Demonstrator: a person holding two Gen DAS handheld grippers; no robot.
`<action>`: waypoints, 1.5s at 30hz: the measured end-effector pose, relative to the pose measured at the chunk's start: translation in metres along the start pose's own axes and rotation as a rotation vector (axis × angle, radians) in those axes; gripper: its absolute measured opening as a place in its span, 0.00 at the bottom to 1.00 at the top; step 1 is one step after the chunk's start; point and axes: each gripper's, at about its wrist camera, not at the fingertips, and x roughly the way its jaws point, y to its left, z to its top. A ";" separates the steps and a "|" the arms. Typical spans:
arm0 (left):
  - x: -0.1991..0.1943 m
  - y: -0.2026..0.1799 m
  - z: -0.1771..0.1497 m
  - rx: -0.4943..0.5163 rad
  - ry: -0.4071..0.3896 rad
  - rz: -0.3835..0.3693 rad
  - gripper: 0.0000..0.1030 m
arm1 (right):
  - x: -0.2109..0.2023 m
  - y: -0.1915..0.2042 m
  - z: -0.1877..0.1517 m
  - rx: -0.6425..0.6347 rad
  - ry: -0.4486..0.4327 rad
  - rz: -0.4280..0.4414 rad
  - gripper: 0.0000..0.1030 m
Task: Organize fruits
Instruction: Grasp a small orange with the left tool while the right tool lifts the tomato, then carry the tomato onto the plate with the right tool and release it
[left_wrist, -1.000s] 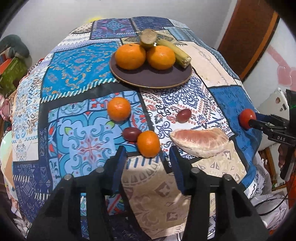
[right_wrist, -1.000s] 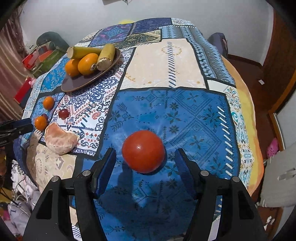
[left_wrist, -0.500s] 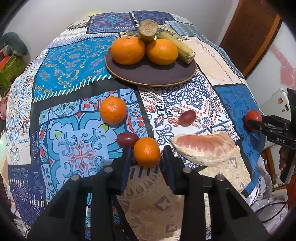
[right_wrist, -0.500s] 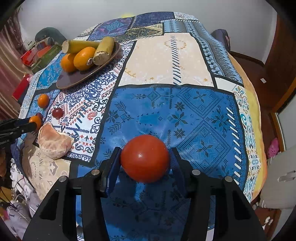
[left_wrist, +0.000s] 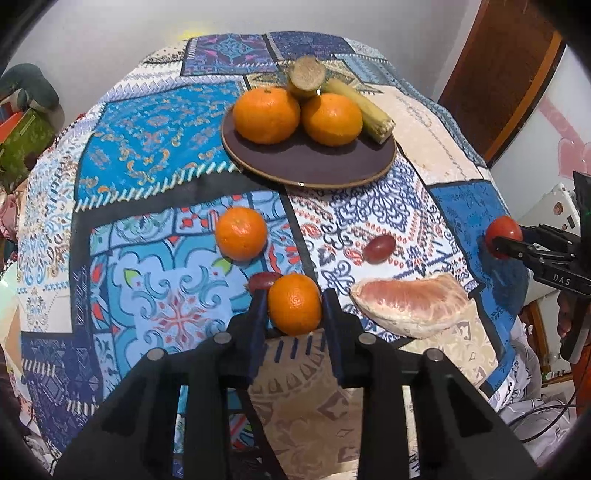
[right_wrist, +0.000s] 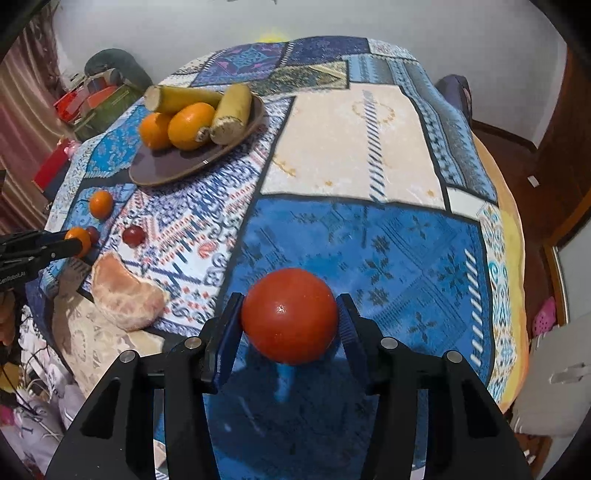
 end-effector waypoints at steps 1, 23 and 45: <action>-0.001 0.002 0.001 -0.003 -0.004 0.003 0.29 | -0.001 0.002 0.004 -0.006 -0.008 -0.001 0.45; 0.001 0.035 0.064 -0.073 -0.104 -0.003 0.29 | 0.016 0.051 0.081 -0.082 -0.096 0.074 0.45; 0.041 0.045 0.105 -0.062 -0.111 -0.024 0.29 | 0.065 0.078 0.121 -0.129 -0.084 0.131 0.45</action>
